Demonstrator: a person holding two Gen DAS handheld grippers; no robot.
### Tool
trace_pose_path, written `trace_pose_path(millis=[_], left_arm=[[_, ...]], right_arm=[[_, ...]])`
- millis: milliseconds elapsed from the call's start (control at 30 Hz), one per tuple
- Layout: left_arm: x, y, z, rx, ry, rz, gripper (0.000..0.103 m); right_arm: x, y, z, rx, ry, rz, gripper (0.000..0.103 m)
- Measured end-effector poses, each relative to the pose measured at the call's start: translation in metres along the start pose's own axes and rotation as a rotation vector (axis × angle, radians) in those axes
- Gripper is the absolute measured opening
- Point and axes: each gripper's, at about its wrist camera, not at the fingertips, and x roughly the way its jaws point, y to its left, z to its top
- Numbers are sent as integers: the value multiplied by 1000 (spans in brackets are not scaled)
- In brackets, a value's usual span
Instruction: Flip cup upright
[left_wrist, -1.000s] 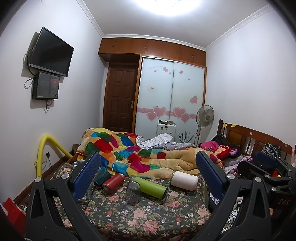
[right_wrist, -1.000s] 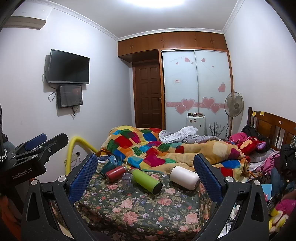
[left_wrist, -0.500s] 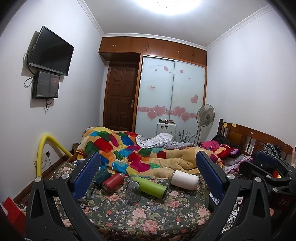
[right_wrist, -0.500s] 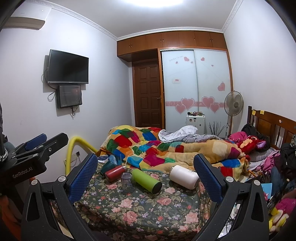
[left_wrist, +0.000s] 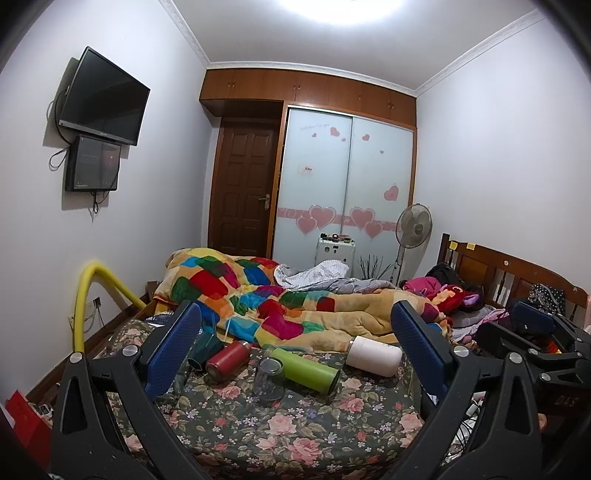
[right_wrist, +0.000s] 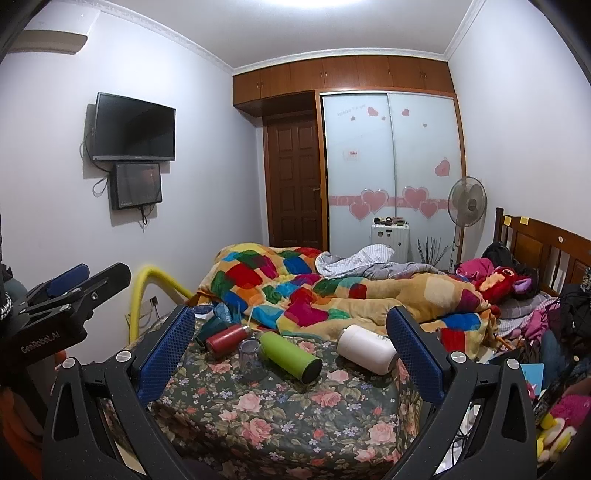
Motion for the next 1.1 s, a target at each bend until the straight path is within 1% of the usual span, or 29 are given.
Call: trace_pose_path(millis=[200, 300, 433, 600, 700, 767, 867, 933, 1100], left_arm=[[25, 13, -7, -19, 43, 19, 103], [43, 22, -13, -28, 75, 35, 103], [72, 35, -28, -35, 132, 67, 103], [113, 51, -49, -48, 229, 92, 103], [139, 61, -63, -56, 283, 100, 103], [153, 64, -73, -59, 314, 104, 103], [171, 67, -85, -57, 350, 110, 103], [182, 68, -92, -55, 370, 114, 103], [202, 75, -107, -65, 412, 120, 103]], right_arm=[[24, 1, -5, -8, 56, -11, 103], [43, 0, -10, -11, 101, -20, 103], [81, -6, -21, -19, 189, -25, 103], [138, -10, -36, -57, 316, -25, 103], [172, -8, -45, -98, 386, -13, 103], [198, -7, -53, -129, 441, 10, 103], [238, -7, -66, -175, 535, 54, 103], [257, -6, -73, -204, 575, 70, 103], [313, -3, -92, -294, 712, 133, 101]])
